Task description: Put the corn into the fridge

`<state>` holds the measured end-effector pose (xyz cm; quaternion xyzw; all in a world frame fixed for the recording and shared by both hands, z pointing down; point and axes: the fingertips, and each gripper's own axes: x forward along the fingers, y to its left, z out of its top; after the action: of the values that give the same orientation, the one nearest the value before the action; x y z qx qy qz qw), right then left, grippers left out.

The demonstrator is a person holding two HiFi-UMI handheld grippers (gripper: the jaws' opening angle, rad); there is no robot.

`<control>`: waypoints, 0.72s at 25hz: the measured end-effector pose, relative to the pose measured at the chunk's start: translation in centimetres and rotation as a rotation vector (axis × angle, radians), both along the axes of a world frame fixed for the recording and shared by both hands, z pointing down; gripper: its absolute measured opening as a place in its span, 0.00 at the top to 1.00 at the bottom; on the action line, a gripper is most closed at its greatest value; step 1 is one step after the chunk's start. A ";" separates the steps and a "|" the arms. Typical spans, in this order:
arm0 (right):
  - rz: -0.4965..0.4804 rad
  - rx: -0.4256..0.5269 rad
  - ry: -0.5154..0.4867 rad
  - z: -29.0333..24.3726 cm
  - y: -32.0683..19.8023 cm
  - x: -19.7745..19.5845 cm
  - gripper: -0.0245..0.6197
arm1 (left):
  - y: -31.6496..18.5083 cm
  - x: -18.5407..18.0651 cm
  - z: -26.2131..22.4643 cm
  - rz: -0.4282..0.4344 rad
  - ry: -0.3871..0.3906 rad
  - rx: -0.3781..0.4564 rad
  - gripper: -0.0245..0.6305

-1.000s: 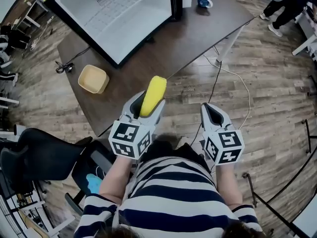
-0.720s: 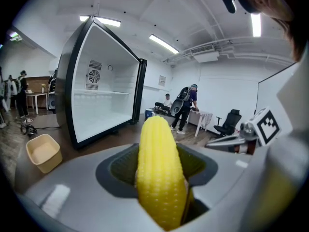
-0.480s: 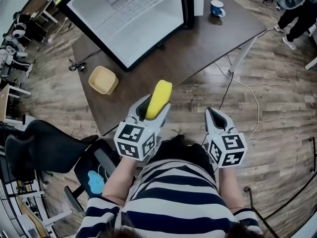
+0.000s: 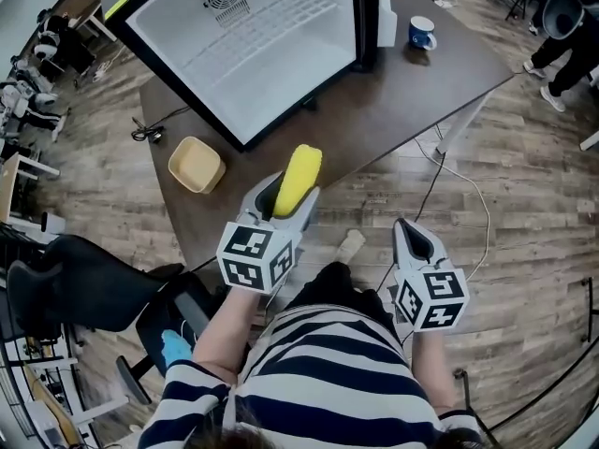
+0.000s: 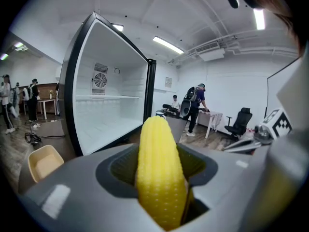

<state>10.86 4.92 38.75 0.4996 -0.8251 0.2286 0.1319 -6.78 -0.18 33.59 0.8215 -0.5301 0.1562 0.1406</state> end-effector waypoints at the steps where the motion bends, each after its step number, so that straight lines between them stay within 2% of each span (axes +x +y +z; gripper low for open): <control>1: 0.003 -0.005 -0.001 0.1 -0.5 0.2 0.97 | -0.9 0.1 0.0 -0.002 -0.001 0.000 0.96; 15: -0.026 -0.049 0.021 1.4 -12.1 -0.4 0.97 | -13.1 0.3 1.7 -0.005 -0.053 -0.033 0.96; 18: -0.036 -0.054 0.026 1.5 -14.6 -0.6 0.97 | -15.6 0.2 1.9 -0.015 -0.023 -0.055 0.96</control>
<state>10.27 -9.69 40.24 0.4838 -0.8258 0.2416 0.1603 -6.55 -15.77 35.49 0.8115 -0.5332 0.1792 0.1584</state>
